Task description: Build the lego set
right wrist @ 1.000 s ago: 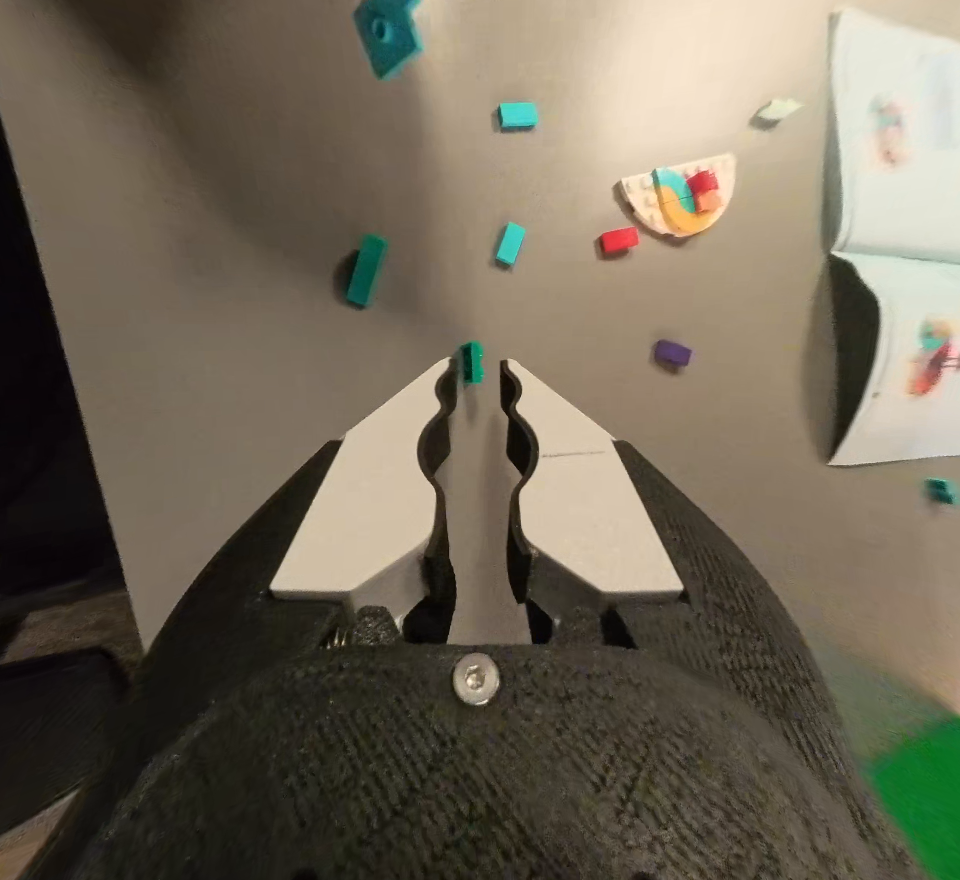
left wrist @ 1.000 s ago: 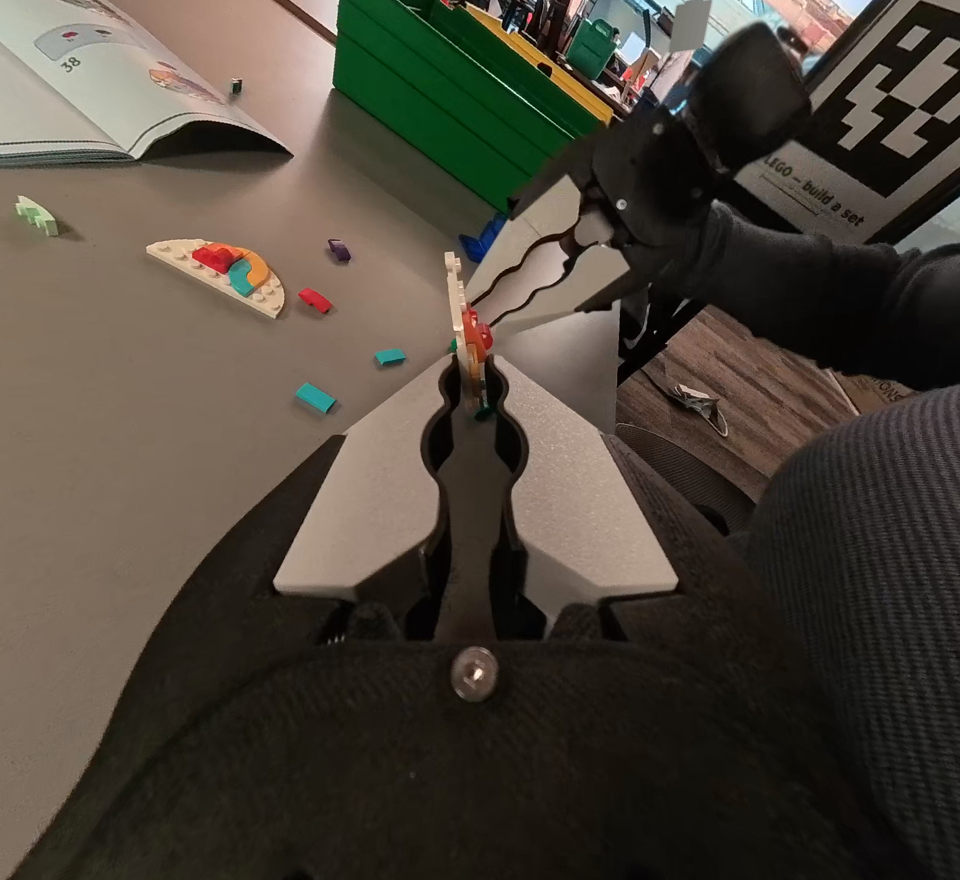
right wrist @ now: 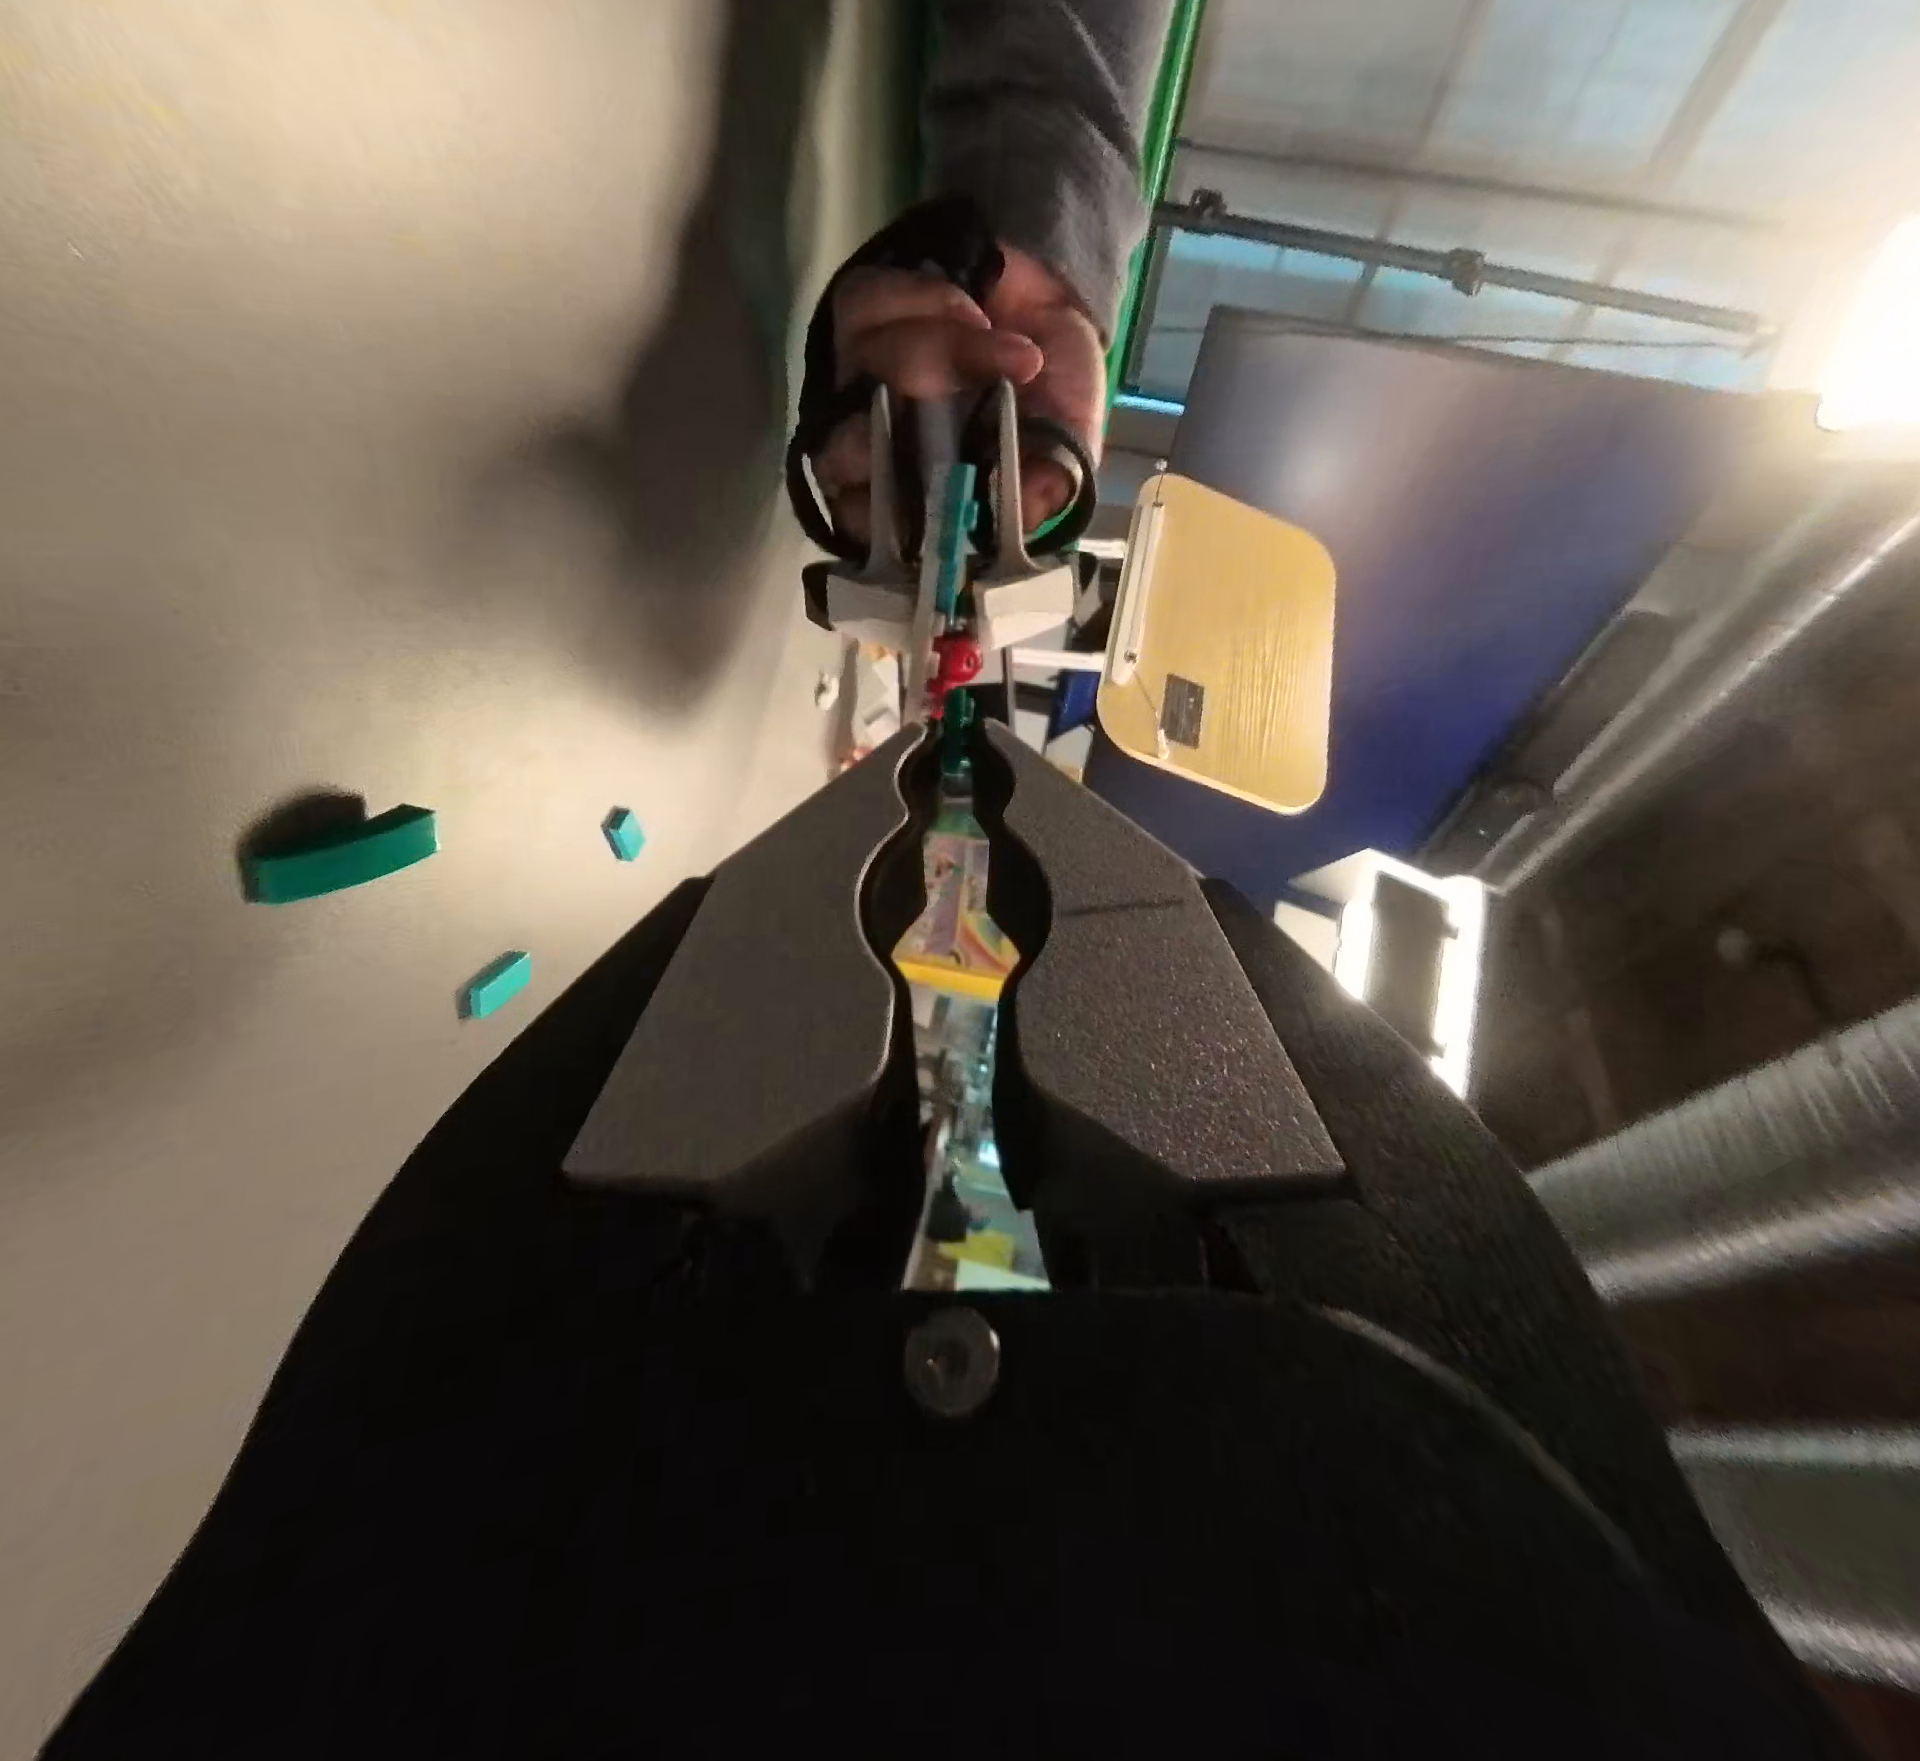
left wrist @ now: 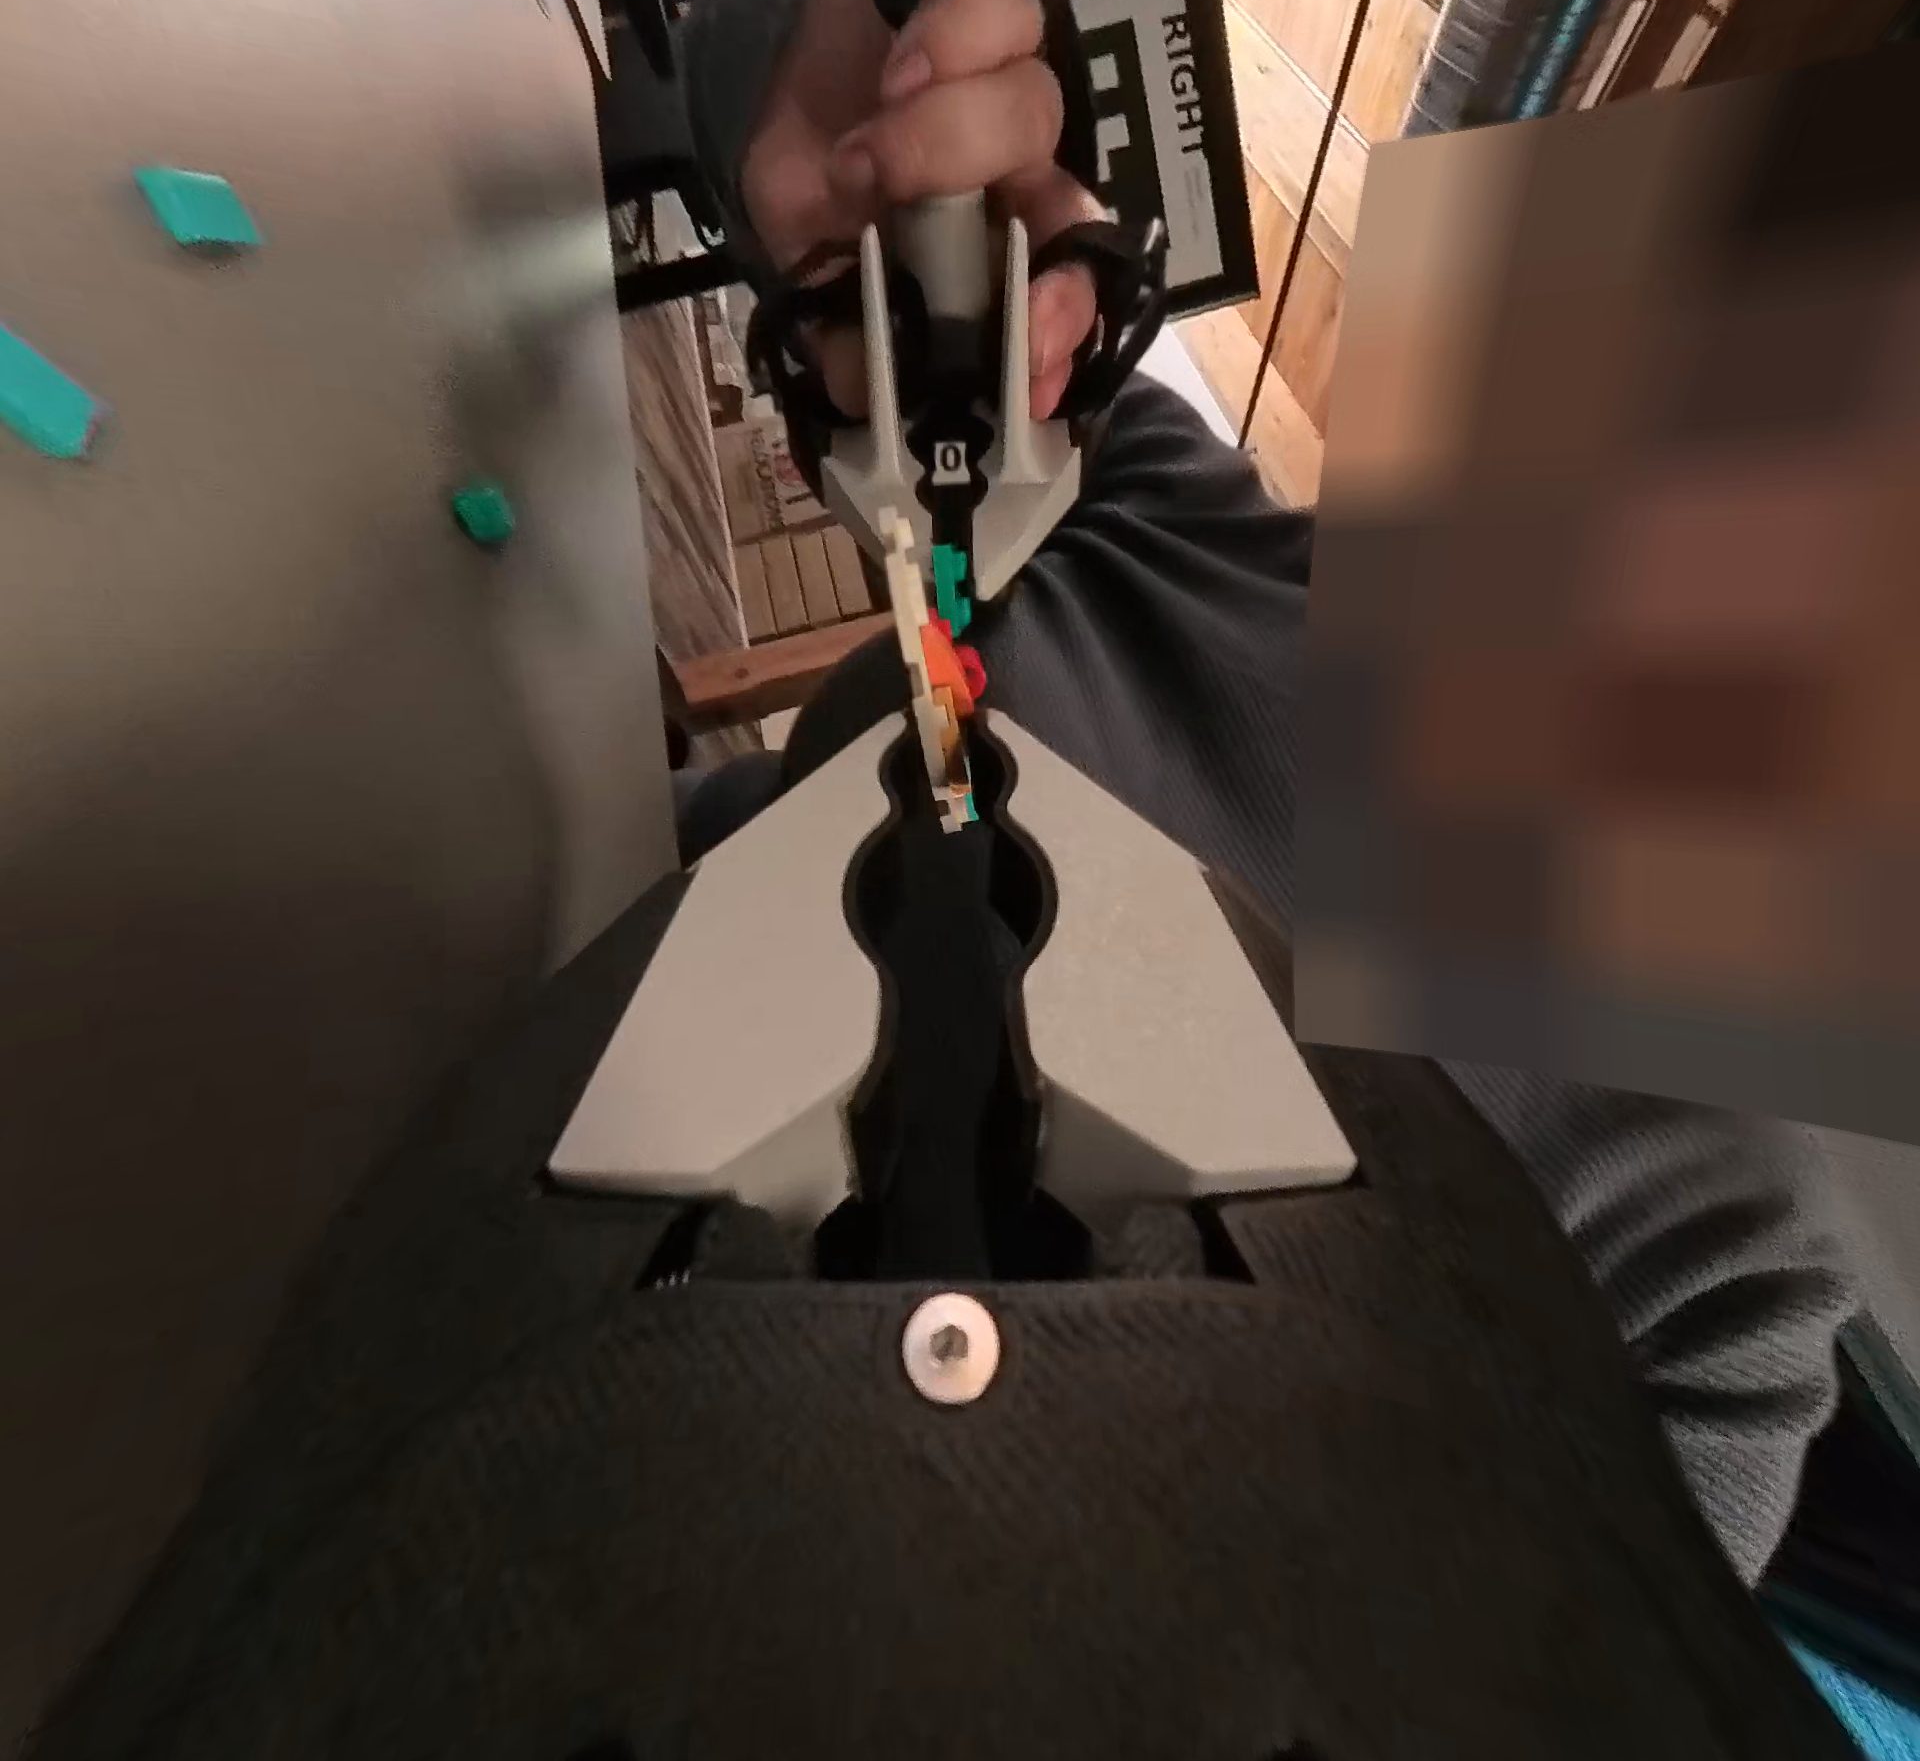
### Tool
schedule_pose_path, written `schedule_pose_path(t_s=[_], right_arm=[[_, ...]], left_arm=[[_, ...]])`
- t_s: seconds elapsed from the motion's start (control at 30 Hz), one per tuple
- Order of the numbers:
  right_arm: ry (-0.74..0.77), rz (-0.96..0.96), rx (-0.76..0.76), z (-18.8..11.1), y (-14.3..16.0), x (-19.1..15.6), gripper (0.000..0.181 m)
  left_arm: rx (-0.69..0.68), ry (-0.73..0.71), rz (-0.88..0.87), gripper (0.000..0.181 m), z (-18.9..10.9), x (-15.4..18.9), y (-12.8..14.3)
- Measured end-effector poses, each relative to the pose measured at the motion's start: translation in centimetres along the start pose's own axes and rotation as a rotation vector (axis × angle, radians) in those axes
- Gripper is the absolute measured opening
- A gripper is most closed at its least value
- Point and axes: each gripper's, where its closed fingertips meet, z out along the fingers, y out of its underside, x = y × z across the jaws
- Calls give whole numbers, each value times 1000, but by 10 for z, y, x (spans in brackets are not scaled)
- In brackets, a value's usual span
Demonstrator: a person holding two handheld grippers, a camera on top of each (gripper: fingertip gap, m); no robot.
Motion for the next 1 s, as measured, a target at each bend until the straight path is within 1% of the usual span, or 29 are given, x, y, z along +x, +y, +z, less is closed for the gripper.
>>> schedule_pose_path(t_s=[0.23, 0.33, 0.57, 0.7, 0.87, 1.0], right_arm=[[-8, 99, 99, -4, -17, 4, 2], [-9, 143, 116, -3, -19, 3, 2], [3, 247, 157, -4, -20, 11, 2], [-47, 258, 119, -1, -15, 5, 3], [-161, 278, 101, 0, -11, -1, 3], [-198, 276, 81, 1, -8, -1, 5]], left_arm=[[-75, 60, -8, 7, 4, 8, 13], [-80, 65, -6, 7, 3, 7, 13], [-100, 146, 13, 7, 5, 18, 17], [-67, 130, -4, 7, 3, 13, 13], [-42, 77, -4, 7, 2, 8, 10], [-26, 84, 1, 7, 0, 11, 6]])
